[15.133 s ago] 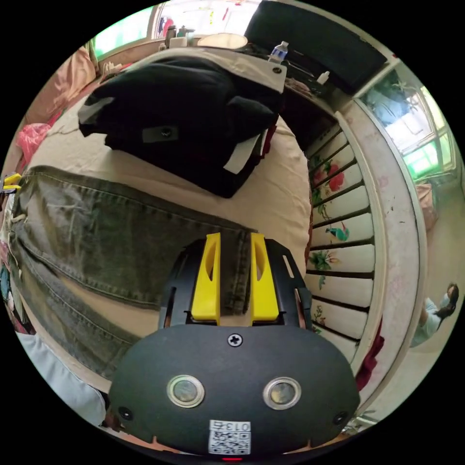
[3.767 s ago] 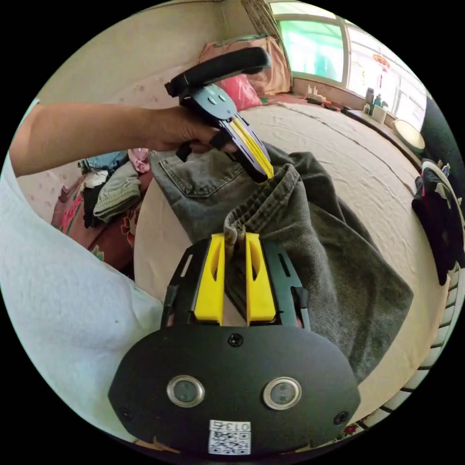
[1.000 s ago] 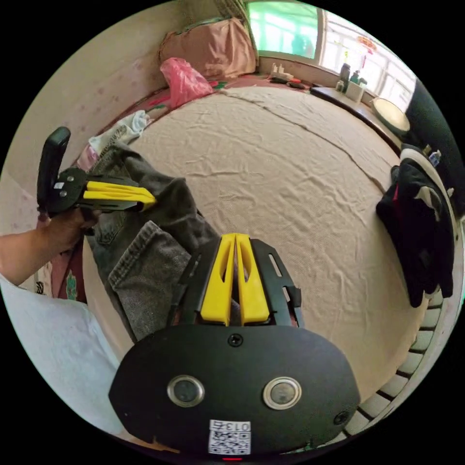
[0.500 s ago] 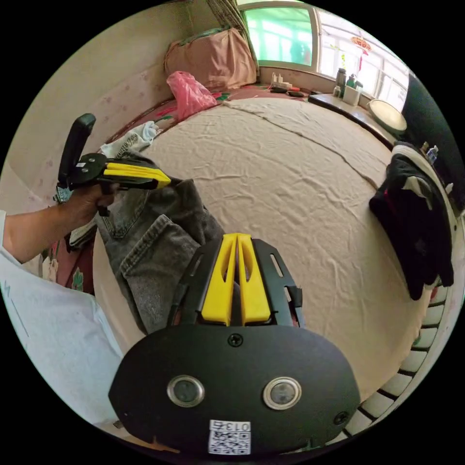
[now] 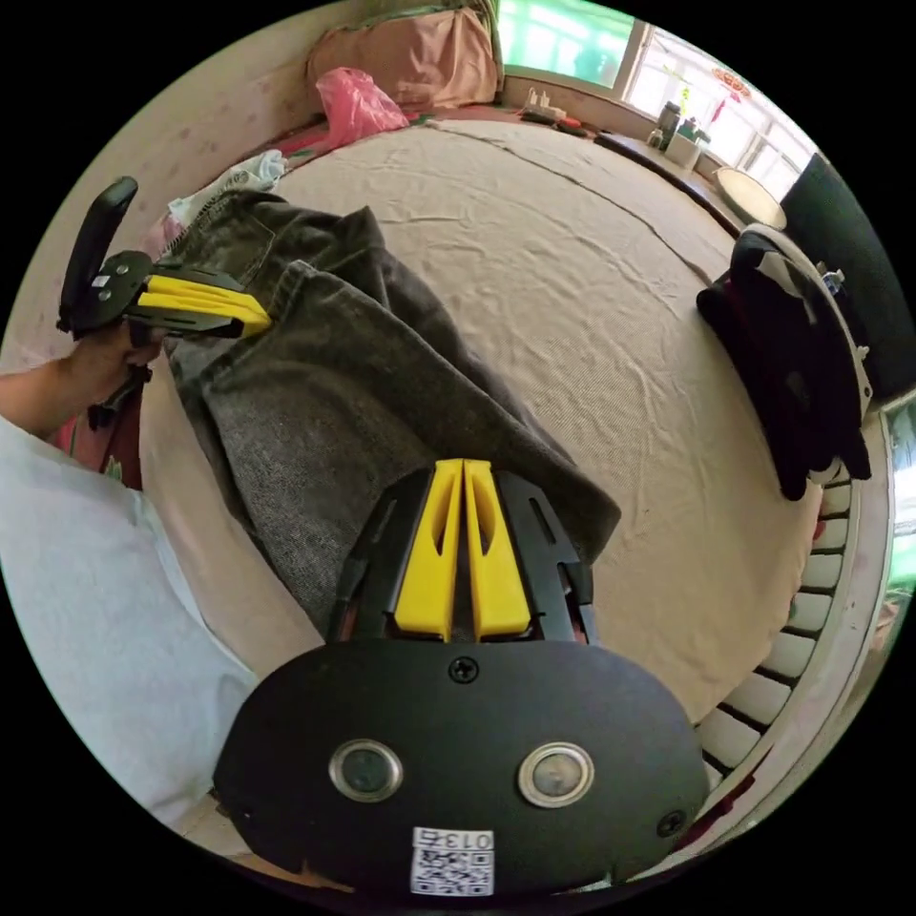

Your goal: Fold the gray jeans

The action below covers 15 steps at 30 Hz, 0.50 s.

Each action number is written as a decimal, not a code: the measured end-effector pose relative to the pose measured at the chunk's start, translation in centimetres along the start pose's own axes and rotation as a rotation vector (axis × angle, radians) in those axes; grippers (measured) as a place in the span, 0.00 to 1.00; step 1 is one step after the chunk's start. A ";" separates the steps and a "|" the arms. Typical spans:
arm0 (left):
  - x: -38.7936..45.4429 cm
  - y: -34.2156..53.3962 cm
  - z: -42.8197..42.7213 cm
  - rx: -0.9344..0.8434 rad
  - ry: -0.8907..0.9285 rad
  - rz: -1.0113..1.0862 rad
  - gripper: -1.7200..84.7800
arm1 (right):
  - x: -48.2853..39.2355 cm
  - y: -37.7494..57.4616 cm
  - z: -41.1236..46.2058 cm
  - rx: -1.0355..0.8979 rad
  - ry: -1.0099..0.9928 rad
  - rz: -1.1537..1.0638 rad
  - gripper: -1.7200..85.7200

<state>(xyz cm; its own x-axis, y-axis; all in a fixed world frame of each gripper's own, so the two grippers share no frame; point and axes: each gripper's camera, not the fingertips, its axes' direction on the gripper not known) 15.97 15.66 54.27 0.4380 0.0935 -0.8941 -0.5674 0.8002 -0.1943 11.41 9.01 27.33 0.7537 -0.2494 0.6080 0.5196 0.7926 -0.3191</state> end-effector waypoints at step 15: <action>-25.5 22.8 -11.3 0.326 -0.057 -0.924 0.24 | -19.3 -31.2 -0.6 0.133 -0.484 -0.690 0.15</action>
<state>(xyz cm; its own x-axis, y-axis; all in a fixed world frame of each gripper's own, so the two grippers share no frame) -16.06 24.80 68.10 0.6507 -0.6302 -0.4236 0.2320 0.6962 -0.6793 -19.13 -11.29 25.08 0.0149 -0.4597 0.8879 0.7249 0.6166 0.3071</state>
